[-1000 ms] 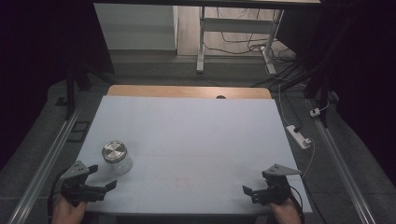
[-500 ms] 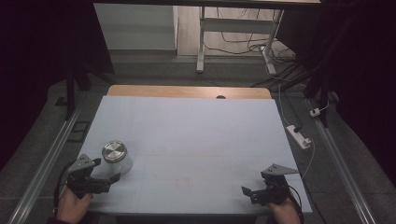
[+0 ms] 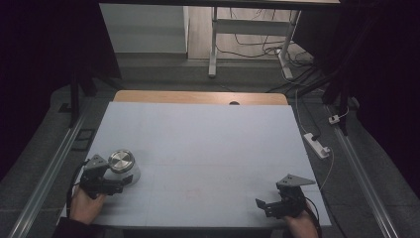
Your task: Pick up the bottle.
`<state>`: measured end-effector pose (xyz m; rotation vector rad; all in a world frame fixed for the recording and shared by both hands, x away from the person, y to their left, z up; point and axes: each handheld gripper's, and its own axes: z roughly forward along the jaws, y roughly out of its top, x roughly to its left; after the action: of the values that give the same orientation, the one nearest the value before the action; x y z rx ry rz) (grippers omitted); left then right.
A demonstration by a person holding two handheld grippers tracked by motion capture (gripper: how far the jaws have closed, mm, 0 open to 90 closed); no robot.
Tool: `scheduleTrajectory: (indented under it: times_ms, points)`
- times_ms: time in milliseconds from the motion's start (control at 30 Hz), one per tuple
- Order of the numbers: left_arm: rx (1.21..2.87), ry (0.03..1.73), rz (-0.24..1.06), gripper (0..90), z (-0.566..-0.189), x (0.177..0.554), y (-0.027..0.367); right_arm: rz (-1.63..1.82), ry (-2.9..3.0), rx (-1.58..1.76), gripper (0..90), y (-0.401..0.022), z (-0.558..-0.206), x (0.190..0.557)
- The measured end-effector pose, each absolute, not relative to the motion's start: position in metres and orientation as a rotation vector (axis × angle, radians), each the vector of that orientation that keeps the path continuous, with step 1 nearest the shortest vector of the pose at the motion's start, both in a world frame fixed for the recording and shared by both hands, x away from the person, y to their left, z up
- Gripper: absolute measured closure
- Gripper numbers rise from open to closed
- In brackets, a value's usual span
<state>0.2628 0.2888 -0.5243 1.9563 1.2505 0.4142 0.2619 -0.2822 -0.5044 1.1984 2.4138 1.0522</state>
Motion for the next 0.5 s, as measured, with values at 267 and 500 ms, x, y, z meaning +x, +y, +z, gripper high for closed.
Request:
scheduleTrajectory:
  times_ms: [267,500]
  points:
    - [1.981,1.203,0.426,0.0,-0.525,0.274,0.283,1.043,2.42,1.19,0.0,-0.281,-0.505,0.262]
    - [1.976,1.188,0.445,2.5,-0.525,0.278,0.282,1.04,2.423,1.185,0.0,-0.281,-0.505,0.262]
